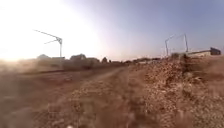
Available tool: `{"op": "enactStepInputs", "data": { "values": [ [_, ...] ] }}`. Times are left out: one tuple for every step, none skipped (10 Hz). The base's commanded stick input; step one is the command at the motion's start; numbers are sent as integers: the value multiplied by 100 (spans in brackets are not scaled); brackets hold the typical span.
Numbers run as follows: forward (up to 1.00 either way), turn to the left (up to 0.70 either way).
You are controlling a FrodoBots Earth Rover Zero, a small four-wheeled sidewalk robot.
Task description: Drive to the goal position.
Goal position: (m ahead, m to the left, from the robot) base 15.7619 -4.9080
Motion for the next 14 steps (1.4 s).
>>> {"op": "enactStepInputs", "data": {
  "values": [
    [69,-9],
    [69,-34],
    [69,-32],
    [69,-24],
    [69,-2],
    [69,0],
    [69,0],
    [69,0],
    [69,0],
    [69,0],
    [69,0],
    [69,0],
    [69,0],
    [69,0]
  ]
}}
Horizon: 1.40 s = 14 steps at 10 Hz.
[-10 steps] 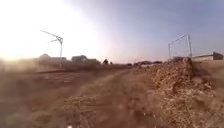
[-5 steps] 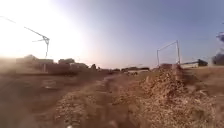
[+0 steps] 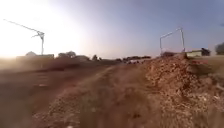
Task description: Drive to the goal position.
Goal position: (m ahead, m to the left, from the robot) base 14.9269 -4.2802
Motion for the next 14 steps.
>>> {"op": "enactStepInputs", "data": {
  "values": [
    [69,0],
    [69,0],
    [69,0],
    [69,0],
    [69,0],
    [69,0],
    [69,0],
    [69,0],
    [69,0],
    [69,0],
    [69,0],
    [69,0],
    [69,0],
    [69,0]
  ]
}}
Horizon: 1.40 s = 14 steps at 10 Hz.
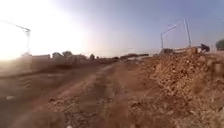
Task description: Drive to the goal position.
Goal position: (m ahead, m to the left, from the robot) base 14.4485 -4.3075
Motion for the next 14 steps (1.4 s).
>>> {"op": "enactStepInputs", "data": {
  "values": [
    [69,0],
    [69,0],
    [69,0],
    [69,0],
    [69,0],
    [69,0],
    [69,0],
    [69,0],
    [69,0],
    [69,0],
    [69,0],
    [69,0],
    [69,0],
    [69,0]
  ]
}}
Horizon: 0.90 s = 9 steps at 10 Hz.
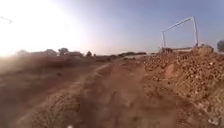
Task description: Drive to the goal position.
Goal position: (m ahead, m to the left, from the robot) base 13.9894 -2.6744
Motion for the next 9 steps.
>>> {"op": "enactStepInputs", "data": {
  "values": [
    [69,0],
    [69,0],
    [69,0],
    [69,0],
    [69,0],
    [69,0],
    [69,0],
    [69,0],
    [69,0]
  ]
}}
